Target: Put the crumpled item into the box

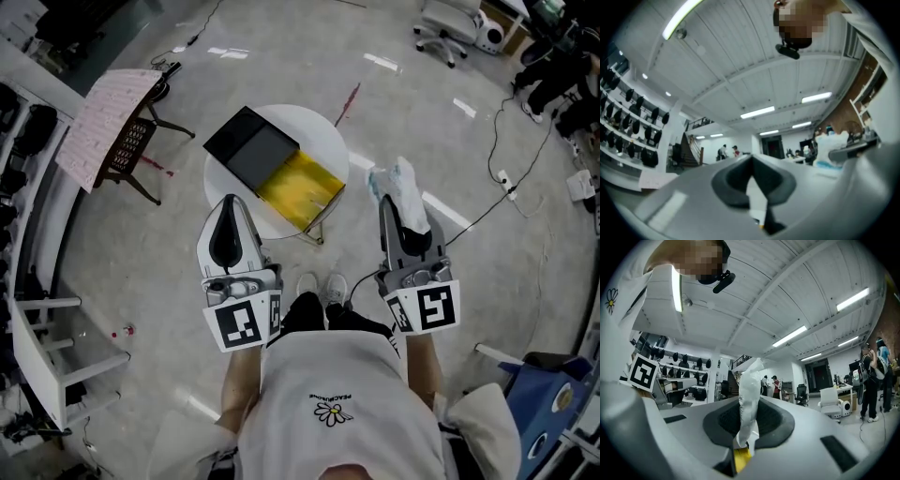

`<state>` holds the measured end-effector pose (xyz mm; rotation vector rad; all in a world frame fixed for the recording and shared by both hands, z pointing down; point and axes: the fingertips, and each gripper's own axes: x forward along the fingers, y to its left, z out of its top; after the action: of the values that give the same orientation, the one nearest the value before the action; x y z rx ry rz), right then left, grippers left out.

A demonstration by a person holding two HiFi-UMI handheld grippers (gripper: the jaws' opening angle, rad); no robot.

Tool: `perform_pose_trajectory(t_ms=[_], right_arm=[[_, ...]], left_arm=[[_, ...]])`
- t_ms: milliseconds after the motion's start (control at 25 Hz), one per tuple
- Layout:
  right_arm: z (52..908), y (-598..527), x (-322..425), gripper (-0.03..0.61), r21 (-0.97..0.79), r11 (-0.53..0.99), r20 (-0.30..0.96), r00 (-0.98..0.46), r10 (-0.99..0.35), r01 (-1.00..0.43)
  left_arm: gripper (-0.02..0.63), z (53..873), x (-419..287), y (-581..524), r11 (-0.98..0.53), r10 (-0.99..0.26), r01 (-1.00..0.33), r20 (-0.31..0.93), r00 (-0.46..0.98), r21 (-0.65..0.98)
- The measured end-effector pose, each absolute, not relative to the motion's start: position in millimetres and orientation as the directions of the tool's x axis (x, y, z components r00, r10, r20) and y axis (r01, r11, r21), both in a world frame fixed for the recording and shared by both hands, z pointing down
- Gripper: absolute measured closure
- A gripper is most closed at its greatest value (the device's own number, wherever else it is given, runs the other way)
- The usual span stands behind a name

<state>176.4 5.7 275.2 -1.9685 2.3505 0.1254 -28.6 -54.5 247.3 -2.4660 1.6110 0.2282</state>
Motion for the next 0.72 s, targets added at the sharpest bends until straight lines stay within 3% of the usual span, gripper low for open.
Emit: perform_pose_trajectory(t_ms=[480,600,720], right_arm=[[283.1,-48.0,164.9,0.548,0.003,0.181,-0.077,-0.181,-0.980,-0.983],[288.6,-66.7,148.0,0.548,0.135,0.237,-0.031,-0.243,-0.970,-0.962],[328.8,-95.2,120.6,0.548,0.398,0.336,0.160,-0.297,-0.942,-0.853]], left_arm=[[0.614,253.1,-35.9,-111.5,-0.389,-0.899,-0.920,-0.202,0.389,-0.041],[0.614,254.7,-39.7,-117.6,-0.383,-0.902,-0.923,-0.198,0.383,-0.040],[0.613,263.2,-46.1,-122.5,-0.371,-0.912,-0.928,-0.175,0.371,-0.034]])
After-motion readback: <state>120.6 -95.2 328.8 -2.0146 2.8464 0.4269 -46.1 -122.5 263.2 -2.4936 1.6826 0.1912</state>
